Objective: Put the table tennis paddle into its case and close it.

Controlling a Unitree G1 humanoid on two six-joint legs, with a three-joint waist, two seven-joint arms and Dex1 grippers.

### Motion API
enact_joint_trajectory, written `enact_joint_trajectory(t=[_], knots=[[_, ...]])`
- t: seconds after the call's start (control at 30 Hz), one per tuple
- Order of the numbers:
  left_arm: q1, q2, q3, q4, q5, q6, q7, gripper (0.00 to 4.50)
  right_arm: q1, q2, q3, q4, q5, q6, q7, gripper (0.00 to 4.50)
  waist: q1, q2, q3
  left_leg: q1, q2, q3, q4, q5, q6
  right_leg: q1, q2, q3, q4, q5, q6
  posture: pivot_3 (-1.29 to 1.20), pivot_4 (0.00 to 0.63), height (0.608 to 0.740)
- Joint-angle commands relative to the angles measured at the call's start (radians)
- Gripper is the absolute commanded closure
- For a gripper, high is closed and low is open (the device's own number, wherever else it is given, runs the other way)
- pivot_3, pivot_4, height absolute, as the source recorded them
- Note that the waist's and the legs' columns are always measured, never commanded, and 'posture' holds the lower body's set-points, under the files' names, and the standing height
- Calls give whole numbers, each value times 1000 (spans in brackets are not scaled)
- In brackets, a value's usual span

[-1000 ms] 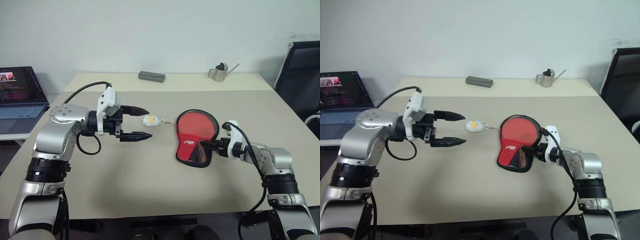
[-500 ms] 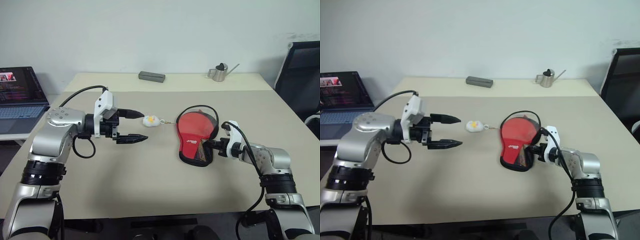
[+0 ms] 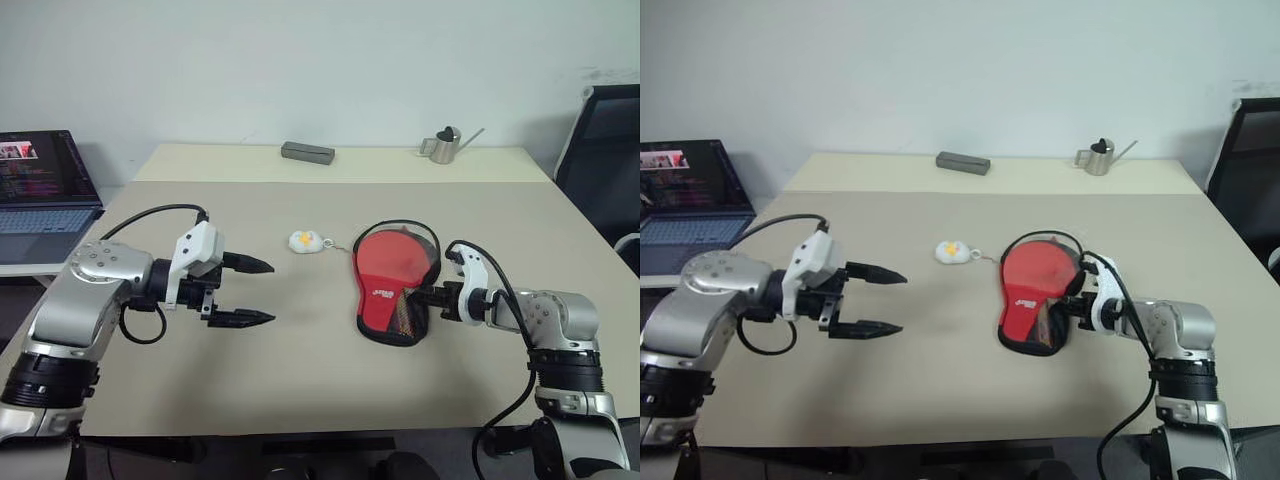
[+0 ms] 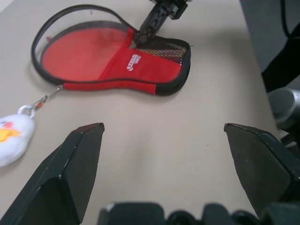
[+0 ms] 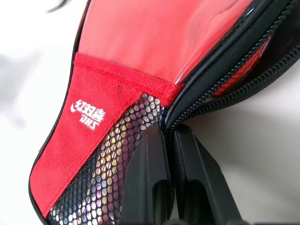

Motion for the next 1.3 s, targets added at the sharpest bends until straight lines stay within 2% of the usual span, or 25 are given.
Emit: enact_joint_trajectory(t=[0.03,0.3,0.47,0.67,0.93,1.3], knots=[[-3,12,41,-60,-45,8,-4,0,21,-29,-1,-90,42,62,27,4469,0,0,0,0,0,0,0,0,0,0,0,0,0,0,0,0,150,740],[13,21,29,-100,-69,25,-18,0,106,-98,-2,-206,87,153,67,4469,1,0,0,0,0,0,0,0,0,0,0,-1,0,-1,0,0,150,740],[32,19,22,-131,-83,39,-15,0,176,-96,-42,-316,137,231,63,4469,2,-1,0,0,0,0,-1,0,0,0,0,0,0,-1,0,0,150,740],[59,16,13,-177,-103,61,-22,0,259,-69,-54,-399,217,235,18,4469,2,-1,0,0,0,-1,-1,0,0,0,-1,0,-1,-1,0,0,150,740],[73,22,6,-216,-125,80,-27,0,319,-57,-71,-442,326,235,-64,4469,2,-1,-1,0,1,-1,-2,0,0,0,0,0,-1,-2,-1,0,150,740],[85,28,9,-226,-124,90,-26,0,359,-112,-88,-441,401,235,-120,4469,5,-1,-1,0,1,-1,-2,0,0,1,0,-1,-1,-4,-3,0,150,740]])
